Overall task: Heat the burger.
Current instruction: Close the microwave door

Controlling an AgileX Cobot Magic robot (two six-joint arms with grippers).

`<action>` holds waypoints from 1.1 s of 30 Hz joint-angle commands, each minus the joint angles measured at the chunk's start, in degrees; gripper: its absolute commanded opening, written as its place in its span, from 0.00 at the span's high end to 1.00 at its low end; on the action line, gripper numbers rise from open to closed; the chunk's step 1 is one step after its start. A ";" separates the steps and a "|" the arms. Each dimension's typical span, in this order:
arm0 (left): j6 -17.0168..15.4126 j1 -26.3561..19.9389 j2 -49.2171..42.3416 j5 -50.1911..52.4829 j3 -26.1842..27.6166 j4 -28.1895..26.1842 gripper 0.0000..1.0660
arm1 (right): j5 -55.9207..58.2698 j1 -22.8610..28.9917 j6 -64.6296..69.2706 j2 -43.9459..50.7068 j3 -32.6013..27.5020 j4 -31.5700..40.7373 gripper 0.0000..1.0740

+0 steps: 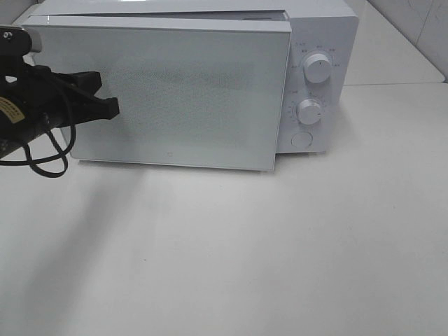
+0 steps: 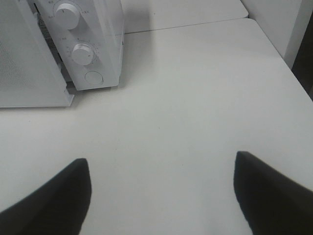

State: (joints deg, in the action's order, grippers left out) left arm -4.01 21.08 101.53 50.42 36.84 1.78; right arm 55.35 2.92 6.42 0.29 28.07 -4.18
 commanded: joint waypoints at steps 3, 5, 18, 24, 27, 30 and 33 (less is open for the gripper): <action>0.34 2.29 2.01 -0.11 3.90 -1.78 1.00 | -0.29 -0.34 -0.40 1.60 0.00 -0.40 0.29; 0.34 3.27 2.75 -0.17 5.16 -2.81 1.00 | -0.29 -0.34 -0.40 1.60 0.00 -0.40 0.29; 2.86 8.88 7.39 -4.24 14.21 -6.65 1.00 | -0.29 -0.34 -0.40 1.60 0.00 -0.40 0.29; 2.81 10.20 9.17 -6.76 18.51 -8.31 1.00 | -0.29 -0.34 -0.40 1.60 0.00 -0.40 0.29; 2.86 10.71 9.85 -7.91 20.51 -9.00 1.00 | -0.29 -0.34 -0.40 1.60 0.00 -0.40 0.29; 2.92 11.52 10.54 -9.45 22.46 -10.37 1.00 | -0.29 -0.34 -0.40 1.60 0.00 -0.40 0.29; 5.16 12.95 11.57 -11.00 24.81 -13.35 1.00 | -0.29 -0.34 -0.40 1.60 0.00 -0.40 0.29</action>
State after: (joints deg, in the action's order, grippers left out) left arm -0.52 35.18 112.30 36.38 58.21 -1.55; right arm 55.35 2.92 6.42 0.29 28.07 -4.41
